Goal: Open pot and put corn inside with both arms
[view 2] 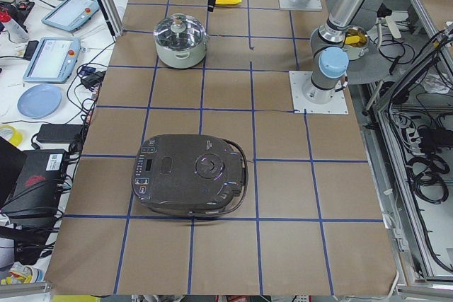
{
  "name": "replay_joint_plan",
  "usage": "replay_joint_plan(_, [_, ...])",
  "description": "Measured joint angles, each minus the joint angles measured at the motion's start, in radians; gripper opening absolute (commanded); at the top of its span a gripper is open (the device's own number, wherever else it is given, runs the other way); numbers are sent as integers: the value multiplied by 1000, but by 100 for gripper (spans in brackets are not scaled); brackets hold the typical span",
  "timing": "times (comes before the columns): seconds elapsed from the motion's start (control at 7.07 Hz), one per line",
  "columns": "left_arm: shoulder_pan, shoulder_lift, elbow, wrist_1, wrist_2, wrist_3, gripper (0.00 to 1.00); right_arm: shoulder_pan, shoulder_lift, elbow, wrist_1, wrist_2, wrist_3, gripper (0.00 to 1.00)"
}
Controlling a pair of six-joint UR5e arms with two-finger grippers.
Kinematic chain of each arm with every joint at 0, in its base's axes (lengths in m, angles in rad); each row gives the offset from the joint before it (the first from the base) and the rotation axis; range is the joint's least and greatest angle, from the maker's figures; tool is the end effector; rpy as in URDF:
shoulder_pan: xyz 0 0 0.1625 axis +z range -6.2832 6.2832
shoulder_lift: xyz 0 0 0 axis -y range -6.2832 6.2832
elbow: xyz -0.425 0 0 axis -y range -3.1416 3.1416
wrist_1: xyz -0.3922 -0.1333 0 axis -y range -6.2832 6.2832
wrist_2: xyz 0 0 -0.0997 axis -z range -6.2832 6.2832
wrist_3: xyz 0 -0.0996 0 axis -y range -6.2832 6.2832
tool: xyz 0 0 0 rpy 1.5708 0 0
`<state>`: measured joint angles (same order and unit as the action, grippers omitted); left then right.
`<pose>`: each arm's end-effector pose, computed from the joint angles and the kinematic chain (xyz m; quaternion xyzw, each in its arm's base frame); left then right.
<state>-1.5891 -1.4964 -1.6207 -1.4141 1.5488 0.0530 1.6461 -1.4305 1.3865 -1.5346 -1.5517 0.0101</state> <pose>-0.1442 -0.4739 0.5159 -0.0365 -0.9952 0.0906 0.0094 0.1763 -0.5400 0.5018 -0.0326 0.9994 -0.0035 0.0097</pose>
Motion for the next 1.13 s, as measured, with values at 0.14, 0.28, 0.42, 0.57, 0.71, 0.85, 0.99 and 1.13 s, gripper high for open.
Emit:
replay_joint_plan(0.14, [1, 1, 1, 0, 0, 0, 100, 0, -1, 5, -7, 1, 1, 100])
replay_joint_plan(0.28, [2, 2, 1, -1, -1, 1, 100, 0, -1, 9, -15, 0, 2, 100])
replay_joint_plan(0.42, [3, 4, 1, -2, -1, 1, 100, -1, -1, 10, -19, 0, 1, 100])
replay_joint_plan(0.57, [4, 4, 1, -2, -1, 3, 100, -1, -1, 11, -21, -1, 1, 100])
replay_joint_plan(0.71, [4, 6, 0, -2, -1, 3, 100, -2, -1, 12, -23, -1, 1, 100])
replay_joint_plan(0.85, [4, 7, 1, -2, 0, 4, 100, -4, -1, 12, -25, -2, 0, 100])
replay_joint_plan(0.99, [3, 10, 0, -4, 2, 4, 100, -8, -1, 12, -26, -3, -1, 100])
replay_joint_plan(1.13, [3, 13, -1, -5, 3, 4, 100, -16, -1, 12, -25, -3, 0, 100])
